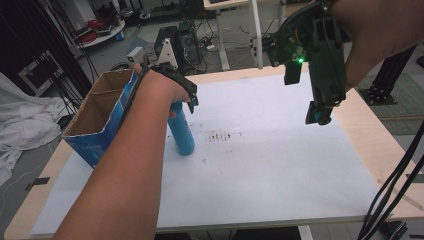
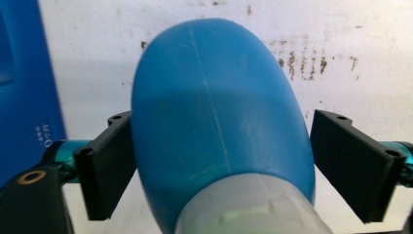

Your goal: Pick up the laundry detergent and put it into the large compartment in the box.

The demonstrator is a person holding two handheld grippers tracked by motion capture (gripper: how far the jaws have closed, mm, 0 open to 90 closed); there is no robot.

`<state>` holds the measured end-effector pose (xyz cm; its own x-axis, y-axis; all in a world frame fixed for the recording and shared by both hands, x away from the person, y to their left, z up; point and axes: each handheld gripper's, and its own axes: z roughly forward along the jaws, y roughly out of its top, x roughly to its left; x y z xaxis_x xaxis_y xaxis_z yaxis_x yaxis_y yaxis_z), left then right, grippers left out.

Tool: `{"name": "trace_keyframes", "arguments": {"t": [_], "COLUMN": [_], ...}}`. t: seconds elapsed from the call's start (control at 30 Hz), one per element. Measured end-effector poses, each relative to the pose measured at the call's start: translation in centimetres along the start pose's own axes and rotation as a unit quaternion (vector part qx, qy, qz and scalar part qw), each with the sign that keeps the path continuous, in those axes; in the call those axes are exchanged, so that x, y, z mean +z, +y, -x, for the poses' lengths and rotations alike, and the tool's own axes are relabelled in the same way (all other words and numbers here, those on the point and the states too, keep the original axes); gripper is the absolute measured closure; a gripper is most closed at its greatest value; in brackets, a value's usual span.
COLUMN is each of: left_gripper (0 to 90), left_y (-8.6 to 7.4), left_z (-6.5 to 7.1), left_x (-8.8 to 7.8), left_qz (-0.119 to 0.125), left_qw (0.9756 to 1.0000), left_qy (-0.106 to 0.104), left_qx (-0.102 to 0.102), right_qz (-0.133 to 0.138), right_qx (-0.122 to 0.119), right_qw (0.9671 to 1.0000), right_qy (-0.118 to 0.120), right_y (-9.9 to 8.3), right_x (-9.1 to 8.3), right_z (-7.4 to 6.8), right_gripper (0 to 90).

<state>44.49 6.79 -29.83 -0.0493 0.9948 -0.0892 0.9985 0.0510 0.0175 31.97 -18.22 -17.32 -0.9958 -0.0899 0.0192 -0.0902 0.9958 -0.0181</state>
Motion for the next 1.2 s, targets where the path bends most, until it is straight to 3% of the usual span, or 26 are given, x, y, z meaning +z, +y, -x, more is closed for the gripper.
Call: {"name": "trace_keyframes", "arguments": {"t": [1.2], "left_gripper": [29.3], "left_y": [0.04], "left_z": [-0.11], "left_x": [-0.24], "left_qz": [0.007], "left_qw": [1.0], "left_qy": [-0.001], "left_qx": [0.001], "right_qz": [0.002], "right_qx": [0.002], "right_qw": [1.0], "right_qy": [0.003], "right_y": [-0.13], "right_x": [0.39], "right_z": [0.21], "right_gripper": [3.0]}}
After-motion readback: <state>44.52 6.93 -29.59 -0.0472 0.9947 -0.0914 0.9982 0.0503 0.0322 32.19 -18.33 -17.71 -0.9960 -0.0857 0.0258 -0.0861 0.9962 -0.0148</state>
